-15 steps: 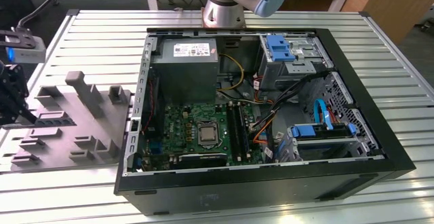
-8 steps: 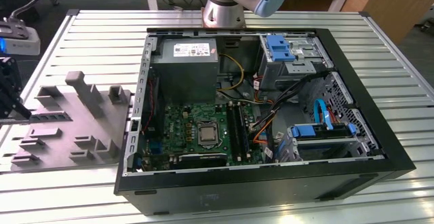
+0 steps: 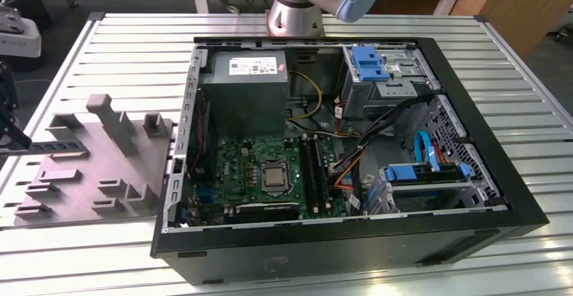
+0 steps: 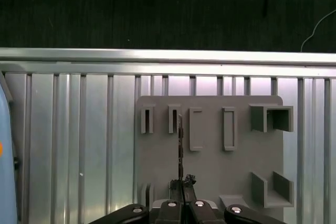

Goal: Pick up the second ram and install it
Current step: 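Pick up the second ram and move it above second insertion slot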

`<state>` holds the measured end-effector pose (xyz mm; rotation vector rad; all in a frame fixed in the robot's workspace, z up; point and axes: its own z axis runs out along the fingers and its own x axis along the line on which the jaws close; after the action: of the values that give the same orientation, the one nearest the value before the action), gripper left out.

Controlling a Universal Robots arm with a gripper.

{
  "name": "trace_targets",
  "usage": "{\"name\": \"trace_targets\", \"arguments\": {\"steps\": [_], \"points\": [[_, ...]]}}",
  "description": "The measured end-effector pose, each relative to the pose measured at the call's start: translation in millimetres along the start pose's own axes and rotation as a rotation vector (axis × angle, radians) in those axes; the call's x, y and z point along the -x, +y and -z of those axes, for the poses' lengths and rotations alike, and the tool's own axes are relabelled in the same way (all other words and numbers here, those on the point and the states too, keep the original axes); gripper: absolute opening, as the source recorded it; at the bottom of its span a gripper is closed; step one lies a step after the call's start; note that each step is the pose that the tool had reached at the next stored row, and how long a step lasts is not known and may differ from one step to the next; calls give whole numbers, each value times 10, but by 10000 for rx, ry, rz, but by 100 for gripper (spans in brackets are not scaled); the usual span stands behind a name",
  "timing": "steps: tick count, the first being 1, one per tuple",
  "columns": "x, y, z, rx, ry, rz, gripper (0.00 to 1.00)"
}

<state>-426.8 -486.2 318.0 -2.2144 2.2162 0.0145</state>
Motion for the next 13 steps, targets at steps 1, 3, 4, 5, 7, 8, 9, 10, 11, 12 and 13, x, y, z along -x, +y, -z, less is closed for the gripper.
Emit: {"name": "trace_targets", "arguments": {"steps": [1, 3, 4, 5, 7, 8, 9, 10, 11, 12, 13], "points": [[0, 0, 28, -2, -1, 0, 11], [1, 0, 89, -1, -1, 0, 11], [1, 0, 118, 0, 0, 0, 11], [2, 0, 148, 0, -1, 0, 11], [3, 0, 205, -1, -1, -1, 11], [3, 0, 234, -1, -1, 0, 11], [3, 0, 266, -1, -1, 0, 11], [4, 0, 298, 0, -1, 0, 11], [4, 0, 329, -1, -1, 0, 11], [5, 0, 360, 0, 0, 0, 11], [5, 0, 388, -1, -1, 0, 11]]}}
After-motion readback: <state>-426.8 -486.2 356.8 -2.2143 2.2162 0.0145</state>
